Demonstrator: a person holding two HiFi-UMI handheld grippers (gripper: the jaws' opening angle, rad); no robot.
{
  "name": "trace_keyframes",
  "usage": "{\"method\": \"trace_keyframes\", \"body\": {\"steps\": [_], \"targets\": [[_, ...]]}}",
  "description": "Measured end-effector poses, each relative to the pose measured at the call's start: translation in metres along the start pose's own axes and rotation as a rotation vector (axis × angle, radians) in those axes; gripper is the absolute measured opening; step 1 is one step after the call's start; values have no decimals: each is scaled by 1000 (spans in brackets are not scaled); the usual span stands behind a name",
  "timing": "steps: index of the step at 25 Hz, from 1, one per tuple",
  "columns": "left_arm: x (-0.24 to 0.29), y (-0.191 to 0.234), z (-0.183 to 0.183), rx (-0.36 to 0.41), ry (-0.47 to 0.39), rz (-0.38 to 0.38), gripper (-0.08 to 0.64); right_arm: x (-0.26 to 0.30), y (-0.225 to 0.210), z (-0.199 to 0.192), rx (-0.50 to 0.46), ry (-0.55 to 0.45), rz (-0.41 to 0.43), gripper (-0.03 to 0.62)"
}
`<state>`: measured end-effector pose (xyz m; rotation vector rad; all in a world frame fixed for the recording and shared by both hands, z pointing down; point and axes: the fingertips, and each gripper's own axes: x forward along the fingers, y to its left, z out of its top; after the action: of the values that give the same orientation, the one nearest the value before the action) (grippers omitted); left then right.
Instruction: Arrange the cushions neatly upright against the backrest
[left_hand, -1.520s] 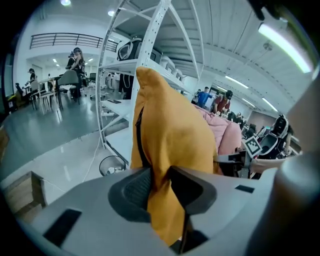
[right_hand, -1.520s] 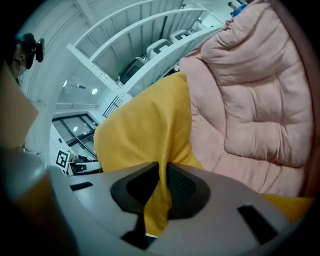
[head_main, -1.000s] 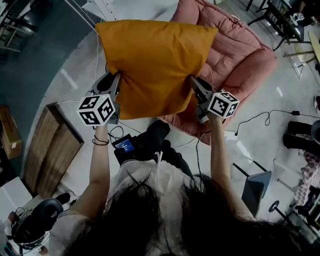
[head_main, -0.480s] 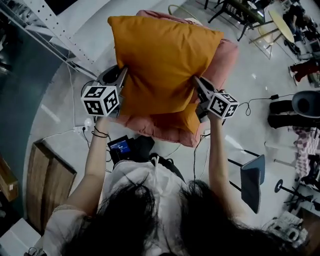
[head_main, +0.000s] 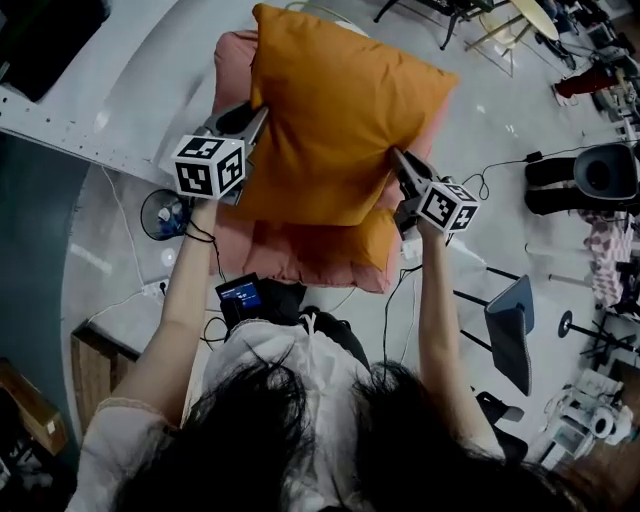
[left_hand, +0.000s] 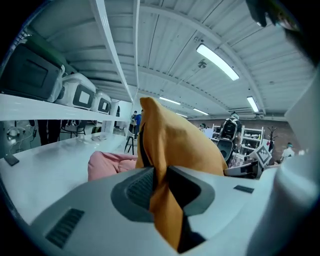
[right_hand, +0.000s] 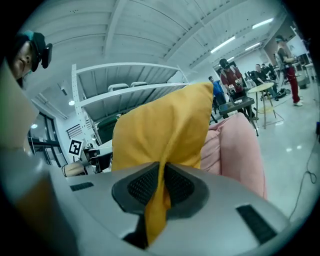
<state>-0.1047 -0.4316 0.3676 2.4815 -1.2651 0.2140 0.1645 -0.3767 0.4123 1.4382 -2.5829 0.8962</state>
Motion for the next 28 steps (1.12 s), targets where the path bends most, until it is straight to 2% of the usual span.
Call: {"method": "trace_keyframes", "body": {"steps": [3,5,9,12,17,19,22,25,28], "targets": [[22,7,10,-5,-10,-20,95,7,-9,14,-1,-35,-7,52],[32,8,13,-35,-18,-48,95,5,-15,26,16,-77,-3,52],[45,11,4,-74,-7,-90,94,8,-27,38,49,-106,-27,51],[57,23,-26,-54,61,-59,94,20,-39,16,17,-13,-73,51],[74,40,-91,-59,202,-32,84,30,-59,-60,-32,226,-144,51],[79,48,-110,-69,234,-30,84,34,-65,-77,3,246,-161,51],[93,73,-129,-121,252,0,83,53,-73,-79,72,221,-165,51],[103,101,-152,-178,312,60,83,76,-76,-84,43,269,-182,51],[112,111,-166,-218,332,72,83,93,-82,-92,-2,360,-200,48]]}}
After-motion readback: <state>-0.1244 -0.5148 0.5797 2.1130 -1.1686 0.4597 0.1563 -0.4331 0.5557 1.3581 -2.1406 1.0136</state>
